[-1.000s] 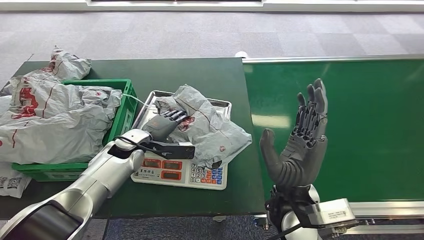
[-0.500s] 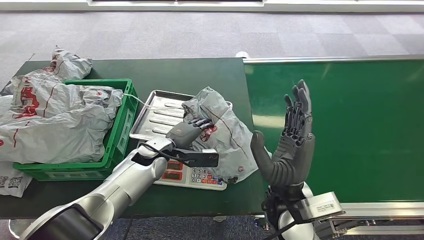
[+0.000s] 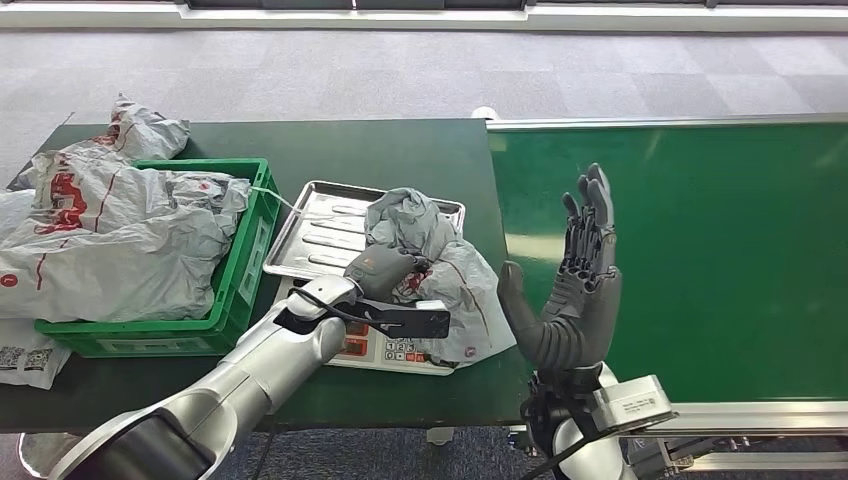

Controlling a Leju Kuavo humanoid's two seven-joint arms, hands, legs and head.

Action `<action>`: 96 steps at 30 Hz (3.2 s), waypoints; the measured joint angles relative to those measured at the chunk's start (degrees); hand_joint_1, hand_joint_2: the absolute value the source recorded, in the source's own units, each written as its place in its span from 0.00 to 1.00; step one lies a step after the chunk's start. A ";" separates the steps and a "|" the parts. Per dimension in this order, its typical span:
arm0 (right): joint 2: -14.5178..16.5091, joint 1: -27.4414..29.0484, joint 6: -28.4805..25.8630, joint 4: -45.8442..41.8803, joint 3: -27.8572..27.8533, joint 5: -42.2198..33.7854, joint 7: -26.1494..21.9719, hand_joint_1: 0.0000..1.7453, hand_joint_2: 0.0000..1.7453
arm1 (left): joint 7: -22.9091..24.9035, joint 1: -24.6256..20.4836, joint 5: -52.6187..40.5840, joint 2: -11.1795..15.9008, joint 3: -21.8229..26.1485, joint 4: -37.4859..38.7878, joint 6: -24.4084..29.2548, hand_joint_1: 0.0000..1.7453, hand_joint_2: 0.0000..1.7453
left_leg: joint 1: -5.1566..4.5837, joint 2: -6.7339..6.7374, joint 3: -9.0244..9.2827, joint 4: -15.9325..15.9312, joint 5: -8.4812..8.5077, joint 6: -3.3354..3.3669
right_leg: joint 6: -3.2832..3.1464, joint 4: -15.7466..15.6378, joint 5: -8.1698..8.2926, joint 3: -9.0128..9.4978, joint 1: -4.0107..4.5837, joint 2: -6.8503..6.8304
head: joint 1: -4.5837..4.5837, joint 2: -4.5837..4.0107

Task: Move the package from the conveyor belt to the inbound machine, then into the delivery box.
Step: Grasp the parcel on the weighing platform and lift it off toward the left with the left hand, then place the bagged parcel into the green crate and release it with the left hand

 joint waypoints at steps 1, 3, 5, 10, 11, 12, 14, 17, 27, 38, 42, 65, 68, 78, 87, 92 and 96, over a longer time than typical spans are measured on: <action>0.00 0.00 -0.07 0.04 0.01 -0.04 -0.02 0.00 1.00 | -0.03 0.00 0.04 0.01 -0.01 -0.01 0.03 1.00 1.00 | 0.00 0.00 0.00 0.00 0.03 -0.01 | -0.01 0.00 0.03 0.00 0.00 0.00 | 0.00 0.00; 0.00 0.00 -0.17 0.07 0.01 -0.12 -0.02 0.00 1.00 | -0.10 0.00 0.20 0.01 -0.03 -0.01 0.07 1.00 1.00 | 0.00 0.01 -0.01 0.00 0.08 -0.04 | -0.03 0.00 0.09 -0.02 0.01 0.00 | 0.00 0.00; 0.00 0.00 -0.21 0.06 -0.01 -0.16 -0.02 0.00 1.00 | -0.15 -0.01 0.37 -0.01 -0.04 -0.02 0.09 1.00 1.00 | 0.00 0.04 -0.01 -0.01 0.12 -0.06 | -0.07 0.00 0.15 -0.05 0.02 0.02 | 0.00 0.00; -0.06 0.01 -0.23 0.05 -0.01 0.02 0.11 0.00 1.00 | -0.37 -0.07 1.70 -0.01 -0.04 -0.05 0.19 1.00 1.00 | 0.01 0.11 0.00 -0.01 0.18 -0.09 | -0.13 0.00 0.24 -0.11 0.04 0.06 | 0.00 0.00; -0.11 0.01 -0.23 0.05 -0.01 0.04 0.13 0.00 1.00 | -0.40 -0.08 1.94 -0.01 -0.04 -0.08 0.24 1.00 1.00 | 0.01 0.11 -0.01 -0.01 0.19 -0.09 | -0.12 0.00 0.25 -0.12 0.04 0.07 | 0.00 0.00; -0.17 0.01 -0.23 0.05 -0.01 0.05 0.14 0.00 1.00 | -0.42 -0.08 2.09 -0.01 -0.04 -0.09 0.26 1.00 1.00 | 0.01 0.12 -0.01 -0.01 0.20 -0.10 | -0.12 0.00 0.26 -0.13 0.04 0.07 | 0.00 0.00; -0.27 0.01 -0.25 0.05 -0.01 0.05 0.12 0.00 1.00 | -0.48 -0.09 2.30 0.00 -0.04 -0.15 0.41 1.00 1.00 | 0.01 0.12 -0.02 -0.01 0.23 -0.11 | -0.12 0.00 0.27 -0.13 0.04 0.08 | 0.00 0.00; -0.44 0.04 -0.45 0.05 0.00 0.03 0.04 0.00 1.00 | -0.77 -0.09 3.34 0.32 -0.03 -0.67 0.80 1.00 1.00 | 0.01 0.12 -0.06 -0.01 0.26 -0.10 | -0.13 0.00 0.30 -0.19 0.04 0.08 | 0.00 0.00; -1.11 2.10 -0.55 -0.72 -0.13 0.89 -0.69 0.00 1.00 | 1.06 -2.04 7.97 9.60 2.78 -15.57 -1.19 1.00 1.00 | 0.11 0.17 -0.57 -0.02 0.50 -0.22 | -0.25 0.04 0.49 -0.79 0.13 0.17 | -0.01 0.00; -2.58 3.75 -0.61 -1.51 -0.48 0.47 -1.70 0.00 1.00 | 2.83 -4.32 11.48 20.59 4.59 -32.95 -8.71 1.00 1.00 | 0.11 0.13 -0.84 -0.02 0.49 -0.24 | -0.26 0.06 0.43 -1.06 0.11 0.20 | 0.00 0.00; -2.73 4.02 -0.81 -1.56 -0.48 0.44 -1.74 0.00 1.00 | 2.76 -4.42 12.23 21.98 4.59 -34.56 -8.74 1.00 1.00 | 0.11 0.14 -0.85 -0.02 0.49 -0.24 | -0.26 0.05 0.43 -1.07 0.12 0.20 | 0.00 0.00; -4.22 5.44 -3.28 -2.79 -0.48 0.14 -1.92 0.00 1.00 | 5.25 -5.20 11.24 27.73 4.55 -33.21 -6.58 1.00 1.00 | 0.11 0.15 -0.88 -0.02 0.48 -0.25 | -0.27 0.06 0.43 -1.13 0.12 0.21 | 0.00 0.00; -4.54 6.41 -3.86 -3.56 -0.48 0.14 -2.06 0.00 1.00 | 6.85 -6.20 8.51 28.07 4.67 -29.79 -4.13 1.00 1.00 | 0.12 0.18 -0.88 -0.03 0.48 -0.26 | -0.27 0.06 0.43 -1.14 0.12 0.22 | -0.01 0.00; -4.37 10.74 -3.23 -6.15 -0.50 4.41 -1.71 0.00 1.00 | 10.56 -10.42 2.54 28.97 10.74 -6.43 3.95 1.00 1.00 | 0.16 0.26 -0.88 -0.06 0.46 -0.33 | -0.40 0.07 0.41 -1.18 0.16 0.32 | -0.01 0.00; -3.67 11.94 -2.56 -6.18 -0.50 6.28 -0.81 0.00 1.00 | 13.91 -10.01 -0.30 30.10 16.52 0.50 5.19 1.00 1.00 | 0.16 0.29 -0.92 -0.06 0.41 -0.36 | -0.41 0.07 0.39 -1.22 0.15 0.36 | 0.00 0.00; -3.69 11.98 -2.19 -5.99 -0.50 5.45 -0.90 0.00 1.00 | 15.32 -9.50 -1.09 32.17 19.40 2.41 5.43 1.00 1.00 | 0.21 0.32 -0.93 -0.08 0.38 -0.41 | -0.43 0.07 0.38 -1.26 0.21 0.38 | -0.02 0.00; -3.72 11.49 -2.04 -5.45 -0.50 4.82 -0.96 0.00 1.00 | 15.78 -9.10 -1.43 34.14 22.17 3.49 5.84 1.00 1.00 | 0.26 0.33 -0.93 -0.08 0.38 -0.42 | -0.46 0.08 0.36 -1.26 0.26 0.38 | -0.02 0.00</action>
